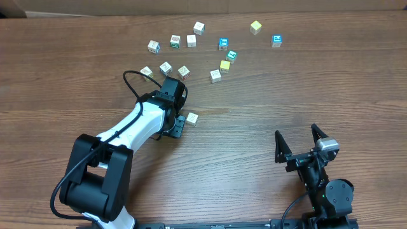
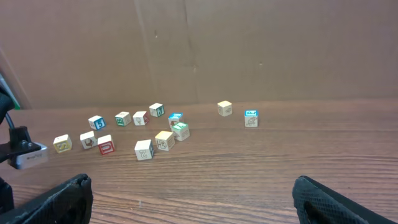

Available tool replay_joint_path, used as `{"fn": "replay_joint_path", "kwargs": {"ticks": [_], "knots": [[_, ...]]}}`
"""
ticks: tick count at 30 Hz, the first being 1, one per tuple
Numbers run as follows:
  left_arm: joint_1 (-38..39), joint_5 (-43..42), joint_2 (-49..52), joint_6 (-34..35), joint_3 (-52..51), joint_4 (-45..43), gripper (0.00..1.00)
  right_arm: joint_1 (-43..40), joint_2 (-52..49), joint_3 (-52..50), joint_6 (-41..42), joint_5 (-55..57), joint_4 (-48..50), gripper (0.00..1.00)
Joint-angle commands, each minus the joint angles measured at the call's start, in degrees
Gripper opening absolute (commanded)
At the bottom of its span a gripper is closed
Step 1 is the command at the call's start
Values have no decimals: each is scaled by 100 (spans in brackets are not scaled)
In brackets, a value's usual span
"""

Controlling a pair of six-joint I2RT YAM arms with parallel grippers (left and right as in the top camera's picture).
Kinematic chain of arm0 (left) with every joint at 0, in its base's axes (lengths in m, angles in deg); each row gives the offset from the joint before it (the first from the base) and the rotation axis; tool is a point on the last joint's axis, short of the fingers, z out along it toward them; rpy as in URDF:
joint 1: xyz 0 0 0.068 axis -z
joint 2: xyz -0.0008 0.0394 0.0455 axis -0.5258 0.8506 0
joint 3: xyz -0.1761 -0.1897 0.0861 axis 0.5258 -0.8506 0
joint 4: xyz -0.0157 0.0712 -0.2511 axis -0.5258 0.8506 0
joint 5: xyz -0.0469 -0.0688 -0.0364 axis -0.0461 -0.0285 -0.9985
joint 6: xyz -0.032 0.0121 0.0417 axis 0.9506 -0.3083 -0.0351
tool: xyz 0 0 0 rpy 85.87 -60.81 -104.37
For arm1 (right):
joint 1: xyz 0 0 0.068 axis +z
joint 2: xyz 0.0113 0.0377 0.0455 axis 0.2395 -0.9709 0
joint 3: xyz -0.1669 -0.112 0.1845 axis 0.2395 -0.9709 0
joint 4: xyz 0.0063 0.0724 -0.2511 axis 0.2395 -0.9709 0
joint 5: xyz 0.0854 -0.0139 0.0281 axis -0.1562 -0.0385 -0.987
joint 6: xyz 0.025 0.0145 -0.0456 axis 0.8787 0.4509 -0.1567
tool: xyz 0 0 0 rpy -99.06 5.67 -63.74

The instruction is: Form a circle

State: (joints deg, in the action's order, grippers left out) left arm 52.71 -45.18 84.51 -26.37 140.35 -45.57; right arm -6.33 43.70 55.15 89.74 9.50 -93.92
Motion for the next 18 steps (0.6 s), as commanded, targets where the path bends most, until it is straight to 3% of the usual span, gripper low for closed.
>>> {"fn": "replay_joint_path", "kwargs": {"ticks": [1,10,18], "knots": [[20,-72,57,-120,81,85,34,-13,46,-57,-22,-11,17,100],[20,-74,57,-577,81,79,21,-13,46,-57,-22,-11,17,100],[20,-481,57,-970,81,11,25,-13,46,-57,-22,-11,17,100]]}}
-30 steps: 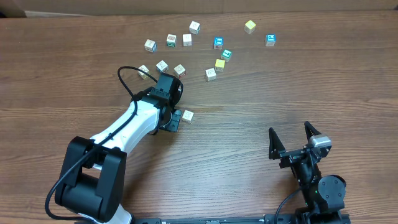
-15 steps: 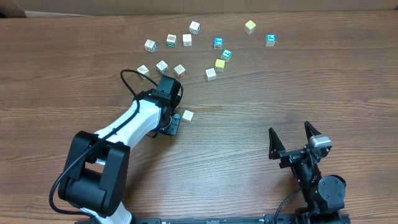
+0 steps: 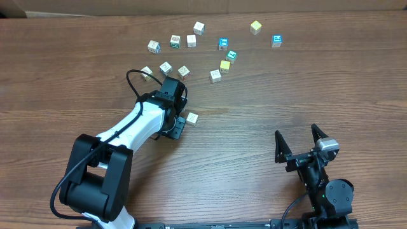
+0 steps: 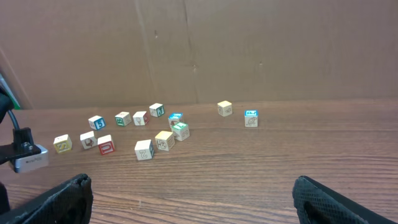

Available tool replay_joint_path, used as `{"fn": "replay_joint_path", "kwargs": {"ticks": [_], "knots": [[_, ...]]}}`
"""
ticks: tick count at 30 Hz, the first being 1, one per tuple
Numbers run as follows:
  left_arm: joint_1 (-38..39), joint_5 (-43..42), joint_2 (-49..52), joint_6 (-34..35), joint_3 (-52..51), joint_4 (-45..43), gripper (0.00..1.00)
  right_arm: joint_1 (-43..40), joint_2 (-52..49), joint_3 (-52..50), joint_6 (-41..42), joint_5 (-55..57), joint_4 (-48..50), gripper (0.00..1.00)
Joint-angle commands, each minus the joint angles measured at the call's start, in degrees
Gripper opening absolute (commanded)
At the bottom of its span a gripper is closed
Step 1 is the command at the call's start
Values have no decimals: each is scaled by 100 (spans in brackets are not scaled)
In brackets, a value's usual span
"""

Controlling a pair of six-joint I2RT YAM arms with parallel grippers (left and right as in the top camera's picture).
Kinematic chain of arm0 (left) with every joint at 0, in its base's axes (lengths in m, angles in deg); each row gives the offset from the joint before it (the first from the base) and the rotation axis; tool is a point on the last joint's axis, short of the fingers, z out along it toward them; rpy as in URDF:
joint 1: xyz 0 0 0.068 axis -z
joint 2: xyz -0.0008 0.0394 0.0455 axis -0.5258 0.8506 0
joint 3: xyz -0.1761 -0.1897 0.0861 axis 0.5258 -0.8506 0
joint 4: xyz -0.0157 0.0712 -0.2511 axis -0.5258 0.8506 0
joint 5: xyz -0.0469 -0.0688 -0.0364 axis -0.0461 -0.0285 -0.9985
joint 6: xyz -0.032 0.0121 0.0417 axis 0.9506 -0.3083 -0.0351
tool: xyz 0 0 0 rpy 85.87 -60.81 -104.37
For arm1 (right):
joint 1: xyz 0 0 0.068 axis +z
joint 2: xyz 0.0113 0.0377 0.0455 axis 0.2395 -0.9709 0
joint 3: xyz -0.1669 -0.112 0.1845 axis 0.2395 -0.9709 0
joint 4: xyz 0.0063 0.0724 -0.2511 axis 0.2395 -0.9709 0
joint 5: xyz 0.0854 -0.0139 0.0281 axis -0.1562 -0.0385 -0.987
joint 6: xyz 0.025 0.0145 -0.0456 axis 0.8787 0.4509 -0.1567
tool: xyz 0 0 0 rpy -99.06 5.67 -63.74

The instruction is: Form a circle

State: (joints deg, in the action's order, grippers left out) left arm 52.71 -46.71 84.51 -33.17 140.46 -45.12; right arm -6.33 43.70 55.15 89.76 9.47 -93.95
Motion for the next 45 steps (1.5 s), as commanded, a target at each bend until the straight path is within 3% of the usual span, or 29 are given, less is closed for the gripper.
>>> {"fn": "replay_joint_path", "kwargs": {"ticks": [1,5,9,13,23,28,29,32,33,45], "knots": [[20,-356,57,-315,72,-42,26,-13,46,-57,-24,-9,20,100],[17,-490,57,-420,74,-57,33,-13,46,-57,-24,-9,20,100],[17,-487,57,-367,162,79,54,-13,46,-57,-24,-9,20,100],[17,-492,57,-345,376,308,57,-13,46,-57,-24,-9,20,100],[0,-540,57,-42,1185,1088,48,-13,46,-57,-24,-9,20,100],[-164,-131,57,610,1410,1233,41,-13,46,-57,-24,-9,20,100],[-227,-70,57,754,1412,1235,38,-13,46,-57,-24,-9,20,100],[-474,-48,57,1139,1394,1296,7,-13,46,-57,-24,-9,20,100],[-531,-74,57,1207,1392,1320,4,-13,46,-57,-24,-9,20,100],[-667,-109,59,1198,914,935,4,-13,46,-57,-24,-9,20,100]]}}
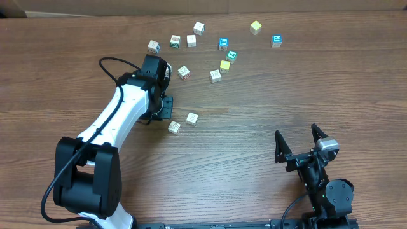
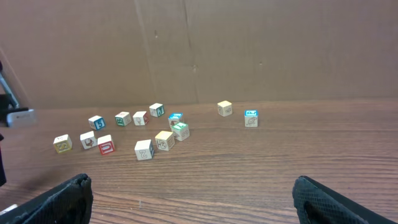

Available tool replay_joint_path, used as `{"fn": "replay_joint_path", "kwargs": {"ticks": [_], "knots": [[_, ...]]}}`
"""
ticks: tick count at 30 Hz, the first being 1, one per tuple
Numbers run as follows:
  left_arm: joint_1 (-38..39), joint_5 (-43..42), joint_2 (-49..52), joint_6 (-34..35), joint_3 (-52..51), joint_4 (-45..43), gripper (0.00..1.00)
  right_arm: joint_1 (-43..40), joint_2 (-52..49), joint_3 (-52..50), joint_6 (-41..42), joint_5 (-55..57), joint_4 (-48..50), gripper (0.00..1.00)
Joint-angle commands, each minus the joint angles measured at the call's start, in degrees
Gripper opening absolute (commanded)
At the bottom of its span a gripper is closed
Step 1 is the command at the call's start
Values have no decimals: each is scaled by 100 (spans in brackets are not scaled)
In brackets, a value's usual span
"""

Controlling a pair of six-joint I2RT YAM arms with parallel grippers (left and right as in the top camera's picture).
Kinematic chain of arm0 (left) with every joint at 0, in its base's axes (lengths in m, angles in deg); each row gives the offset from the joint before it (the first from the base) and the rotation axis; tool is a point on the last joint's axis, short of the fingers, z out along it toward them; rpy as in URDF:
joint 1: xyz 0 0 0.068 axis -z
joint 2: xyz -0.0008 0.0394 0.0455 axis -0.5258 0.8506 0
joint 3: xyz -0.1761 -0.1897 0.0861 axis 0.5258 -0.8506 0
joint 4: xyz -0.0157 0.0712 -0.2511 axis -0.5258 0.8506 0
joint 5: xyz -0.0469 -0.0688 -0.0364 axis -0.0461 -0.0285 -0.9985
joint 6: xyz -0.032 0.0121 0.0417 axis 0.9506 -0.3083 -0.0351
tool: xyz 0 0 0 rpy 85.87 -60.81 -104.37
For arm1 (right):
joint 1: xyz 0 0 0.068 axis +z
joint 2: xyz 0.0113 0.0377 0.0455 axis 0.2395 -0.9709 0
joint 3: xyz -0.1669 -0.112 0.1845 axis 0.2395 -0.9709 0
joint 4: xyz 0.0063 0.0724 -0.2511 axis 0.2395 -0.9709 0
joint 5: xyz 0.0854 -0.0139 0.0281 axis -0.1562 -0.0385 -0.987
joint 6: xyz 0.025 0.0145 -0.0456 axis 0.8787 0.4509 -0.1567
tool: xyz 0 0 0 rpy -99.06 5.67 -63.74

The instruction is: Form a circle

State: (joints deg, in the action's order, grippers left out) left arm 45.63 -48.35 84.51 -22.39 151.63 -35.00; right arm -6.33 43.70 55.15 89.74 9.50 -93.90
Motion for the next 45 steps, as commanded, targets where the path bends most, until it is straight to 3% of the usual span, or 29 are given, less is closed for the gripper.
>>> {"fn": "replay_joint_path", "kwargs": {"ticks": [1,17,34,39,45], "knots": [[42,55,59,122,-289,-153,4,-13,46,-57,-22,-11,15,100],[188,-350,61,116,-811,-901,4,-13,46,-57,-22,-11,15,100],[341,-529,61,-74,-815,-1019,5,-13,46,-57,-22,-11,15,100],[332,-48,61,170,-815,-846,4,-13,46,-57,-22,-11,15,100],[339,-136,61,275,-815,-245,4,-13,46,-57,-22,-11,15,100]]}}
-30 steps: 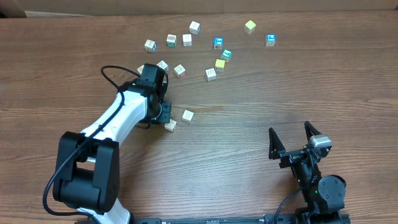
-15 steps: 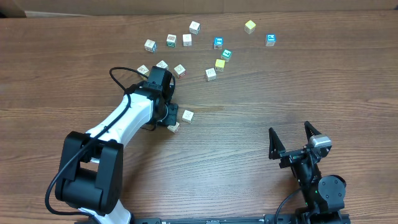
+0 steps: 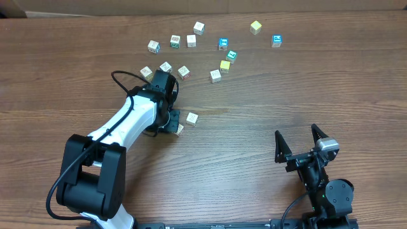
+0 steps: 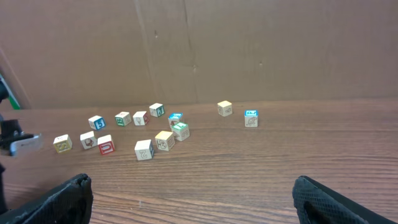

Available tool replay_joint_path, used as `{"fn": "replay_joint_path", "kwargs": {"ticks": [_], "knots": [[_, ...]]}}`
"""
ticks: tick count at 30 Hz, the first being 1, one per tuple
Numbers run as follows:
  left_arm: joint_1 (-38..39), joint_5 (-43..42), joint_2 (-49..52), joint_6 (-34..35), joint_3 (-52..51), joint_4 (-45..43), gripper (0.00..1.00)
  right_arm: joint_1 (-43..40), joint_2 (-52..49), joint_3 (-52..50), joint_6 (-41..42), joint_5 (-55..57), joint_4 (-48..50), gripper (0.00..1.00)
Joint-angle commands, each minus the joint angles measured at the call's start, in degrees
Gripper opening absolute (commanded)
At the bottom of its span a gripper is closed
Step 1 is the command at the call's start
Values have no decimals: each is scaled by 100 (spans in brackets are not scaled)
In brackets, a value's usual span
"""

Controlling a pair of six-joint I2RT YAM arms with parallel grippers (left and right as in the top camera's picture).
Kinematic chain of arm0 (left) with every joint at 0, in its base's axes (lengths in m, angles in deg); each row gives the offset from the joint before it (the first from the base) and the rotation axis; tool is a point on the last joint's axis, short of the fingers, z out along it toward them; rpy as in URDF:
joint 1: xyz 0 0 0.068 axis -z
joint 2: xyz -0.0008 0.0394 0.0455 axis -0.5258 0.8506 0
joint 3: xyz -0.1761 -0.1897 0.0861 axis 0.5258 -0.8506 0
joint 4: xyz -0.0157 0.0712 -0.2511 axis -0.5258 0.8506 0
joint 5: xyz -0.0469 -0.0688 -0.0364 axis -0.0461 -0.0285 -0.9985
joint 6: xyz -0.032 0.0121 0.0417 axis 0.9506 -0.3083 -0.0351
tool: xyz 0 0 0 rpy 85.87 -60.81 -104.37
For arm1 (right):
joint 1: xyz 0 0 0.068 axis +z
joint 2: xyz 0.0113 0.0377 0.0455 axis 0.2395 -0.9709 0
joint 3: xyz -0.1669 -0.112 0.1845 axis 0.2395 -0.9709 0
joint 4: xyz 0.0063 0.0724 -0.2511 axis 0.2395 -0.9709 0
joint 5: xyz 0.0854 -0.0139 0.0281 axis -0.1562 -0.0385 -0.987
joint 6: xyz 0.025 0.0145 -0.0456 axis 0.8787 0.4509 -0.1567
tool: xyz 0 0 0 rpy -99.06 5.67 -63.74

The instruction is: Form a circle

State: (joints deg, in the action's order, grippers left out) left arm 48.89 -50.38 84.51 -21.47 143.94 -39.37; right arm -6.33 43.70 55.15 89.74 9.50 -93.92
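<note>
Several small lettered cubes lie loosely across the far middle of the table, from a cube (image 3: 153,46) on the left to a blue-faced cube (image 3: 276,41) on the right; the right wrist view shows the same scatter, among them a white cube (image 4: 143,149). Two cubes sit apart, nearer the middle: one (image 3: 192,118) stands free and the other (image 3: 180,130) peeks out from under my left gripper (image 3: 172,119). The left arm hides that gripper's jaws. My right gripper (image 3: 297,135) rests open at the near right, nothing between its fingers (image 4: 62,199).
A brown cardboard wall (image 4: 199,50) backs the far table edge. The left arm (image 3: 127,127) and its cable reach diagonally from the near left. The wooden table (image 3: 267,102) runs bare between the cubes and the right arm.
My left gripper moved from beside the far-left cubes back toward the near right, and now sits over the nearer of the two separate cubes. The right arm has not moved.
At first my left gripper stood low beside the free cube, with only that one cube visible there. Later it was farther back left, and a second cube lay on the table beside the first. It now sits over that second cube.
</note>
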Motion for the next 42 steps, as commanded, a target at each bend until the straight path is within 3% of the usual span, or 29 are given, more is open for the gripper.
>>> {"fn": "replay_joint_path", "kwargs": {"ticks": [1,10,42], "knots": [[13,9,61,181,-46,269,4,-13,46,-57,-22,-11,17,100],[13,-518,61,179,-46,527,4,-13,46,-57,-22,-11,17,100],[334,-658,61,181,-48,555,4,-13,46,-57,-22,-11,17,100]]}}
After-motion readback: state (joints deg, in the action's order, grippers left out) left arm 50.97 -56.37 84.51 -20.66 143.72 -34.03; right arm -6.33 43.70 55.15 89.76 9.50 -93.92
